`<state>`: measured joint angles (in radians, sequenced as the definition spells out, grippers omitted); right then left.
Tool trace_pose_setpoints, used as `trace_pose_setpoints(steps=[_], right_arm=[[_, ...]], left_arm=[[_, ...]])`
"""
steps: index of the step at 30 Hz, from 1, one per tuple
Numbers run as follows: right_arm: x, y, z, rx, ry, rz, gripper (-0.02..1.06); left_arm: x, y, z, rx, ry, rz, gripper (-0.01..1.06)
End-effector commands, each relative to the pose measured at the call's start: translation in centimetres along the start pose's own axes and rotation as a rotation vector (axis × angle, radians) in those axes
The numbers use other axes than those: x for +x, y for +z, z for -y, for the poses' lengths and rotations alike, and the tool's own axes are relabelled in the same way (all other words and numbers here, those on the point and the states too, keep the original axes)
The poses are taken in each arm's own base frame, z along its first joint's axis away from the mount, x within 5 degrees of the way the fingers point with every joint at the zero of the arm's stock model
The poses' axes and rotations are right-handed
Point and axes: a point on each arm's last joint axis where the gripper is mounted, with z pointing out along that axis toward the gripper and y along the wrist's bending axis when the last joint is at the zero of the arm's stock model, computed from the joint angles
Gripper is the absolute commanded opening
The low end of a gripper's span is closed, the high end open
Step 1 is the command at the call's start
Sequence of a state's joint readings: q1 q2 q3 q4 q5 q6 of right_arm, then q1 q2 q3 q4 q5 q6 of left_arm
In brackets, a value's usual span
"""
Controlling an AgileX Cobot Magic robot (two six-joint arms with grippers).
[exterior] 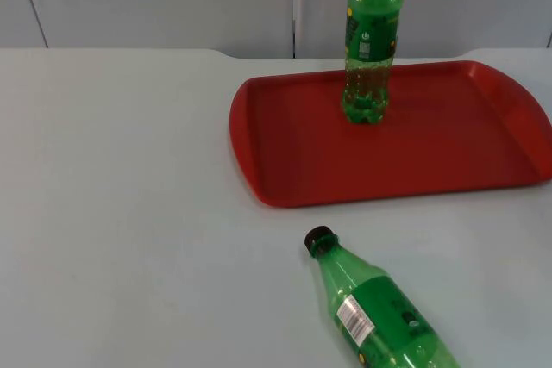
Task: Place the bottle upright on the tray.
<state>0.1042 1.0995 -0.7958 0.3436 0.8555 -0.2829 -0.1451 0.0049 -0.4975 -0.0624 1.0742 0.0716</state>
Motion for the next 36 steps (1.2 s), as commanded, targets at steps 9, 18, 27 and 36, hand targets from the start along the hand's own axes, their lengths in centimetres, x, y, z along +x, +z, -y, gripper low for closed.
trace_pose_setpoints(steps=[9,18,27,36], right_arm=[[-4.2,-0.2,-4.7,-0.062,-0.211,0.034,1.00],[-5.4,4.8,-10.9,-0.033,-0.375,-0.118,1.00],[-3.8,9.3,-14.3,0.029,-0.396,-0.304,1.00],[-2.8,10.1,-16.3,0.069,-0.417,-0.276,0.97]], left_arm=[[0.1,0.0,0.0,0.009,-0.001,0.002,1.05],[0.1,0.0,0.0,0.009,-0.001,0.002,1.05],[0.1,0.0,0.0,0.009,-0.001,0.002,1.05],[0.1,0.0,0.0,0.009,-0.001,0.002,1.05]])
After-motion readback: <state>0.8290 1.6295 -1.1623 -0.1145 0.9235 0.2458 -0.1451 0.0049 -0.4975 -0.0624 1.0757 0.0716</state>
